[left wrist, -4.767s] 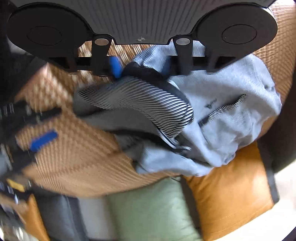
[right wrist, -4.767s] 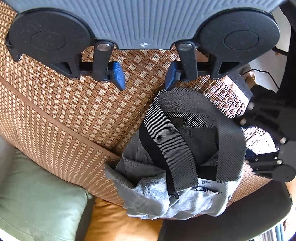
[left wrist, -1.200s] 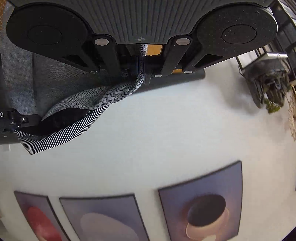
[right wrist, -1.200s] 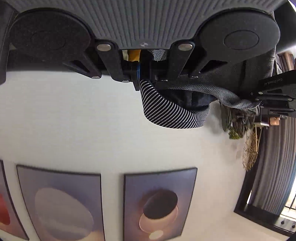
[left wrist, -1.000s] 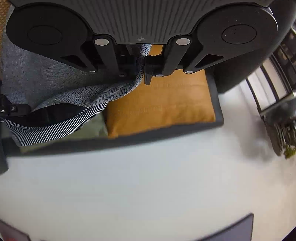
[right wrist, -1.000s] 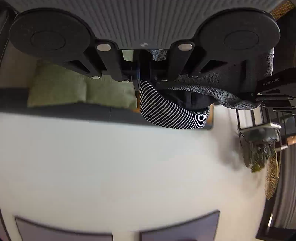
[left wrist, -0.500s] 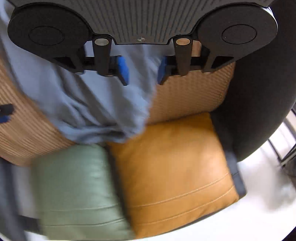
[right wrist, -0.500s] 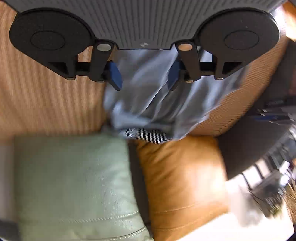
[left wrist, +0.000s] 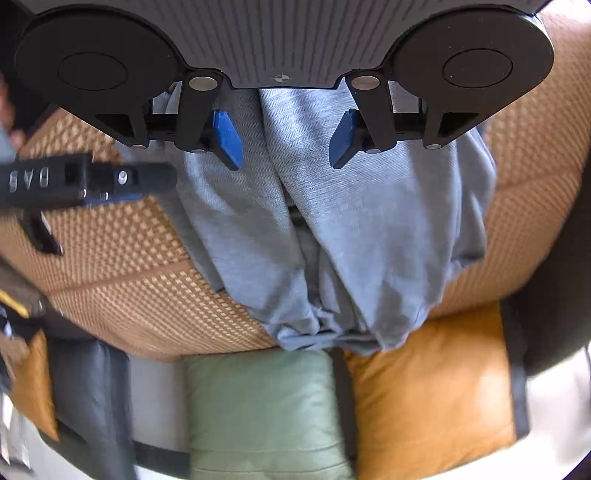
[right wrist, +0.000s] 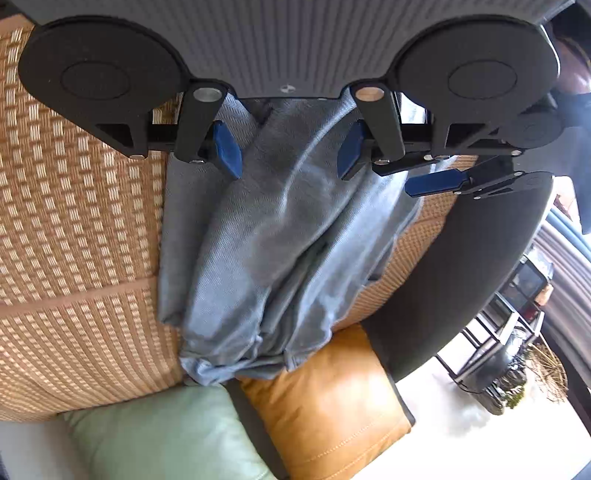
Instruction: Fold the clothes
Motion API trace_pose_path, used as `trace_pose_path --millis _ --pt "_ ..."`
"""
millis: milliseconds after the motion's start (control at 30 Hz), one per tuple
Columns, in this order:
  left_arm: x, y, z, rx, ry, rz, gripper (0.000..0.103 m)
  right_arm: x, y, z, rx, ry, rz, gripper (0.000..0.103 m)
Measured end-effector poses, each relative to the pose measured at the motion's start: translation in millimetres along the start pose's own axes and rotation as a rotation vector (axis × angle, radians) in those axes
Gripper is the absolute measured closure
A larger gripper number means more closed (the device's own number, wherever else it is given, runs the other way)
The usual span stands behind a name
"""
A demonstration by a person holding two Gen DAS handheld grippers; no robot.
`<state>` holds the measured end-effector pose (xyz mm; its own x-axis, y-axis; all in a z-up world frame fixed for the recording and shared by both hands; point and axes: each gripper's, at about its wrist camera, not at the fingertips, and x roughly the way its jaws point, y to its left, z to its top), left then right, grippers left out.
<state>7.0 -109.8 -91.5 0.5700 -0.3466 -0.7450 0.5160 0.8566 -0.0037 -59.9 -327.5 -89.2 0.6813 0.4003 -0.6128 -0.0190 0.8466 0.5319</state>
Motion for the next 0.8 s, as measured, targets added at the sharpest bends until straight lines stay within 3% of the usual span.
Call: trace_pose_path --millis 67,333,367,400,467,567,800 --pt "6 6 1 -0.053 0.004 -0.004 0.036 1 -2 -1 0.028 -0.007 0.005 0.04" --pt "-3 26 -2 -0.111 -0.01 0.029 0.035 33 -21 -1 0.162 0.018 -0.005 0.042" --pt "-4 28 -2 -0.119 -0.009 0.032 0.034 37 -21 -2 0.164 0.024 0.007 0.049" --pt "-4 29 -1 -0.126 -0.011 0.032 0.034 40 -21 -2 0.167 0.03 0.019 0.072" --pt "-4 29 2 -0.136 -0.017 0.032 0.032 39 -18 0 0.17 0.016 0.049 0.093" --pt "-2 24 8 -0.131 -0.03 0.037 0.027 19 -14 8 0.137 -0.042 0.036 0.096" --pt "26 7 25 -0.117 -0.014 0.03 0.025 -27 -16 25 0.071 -0.128 0.002 0.097"
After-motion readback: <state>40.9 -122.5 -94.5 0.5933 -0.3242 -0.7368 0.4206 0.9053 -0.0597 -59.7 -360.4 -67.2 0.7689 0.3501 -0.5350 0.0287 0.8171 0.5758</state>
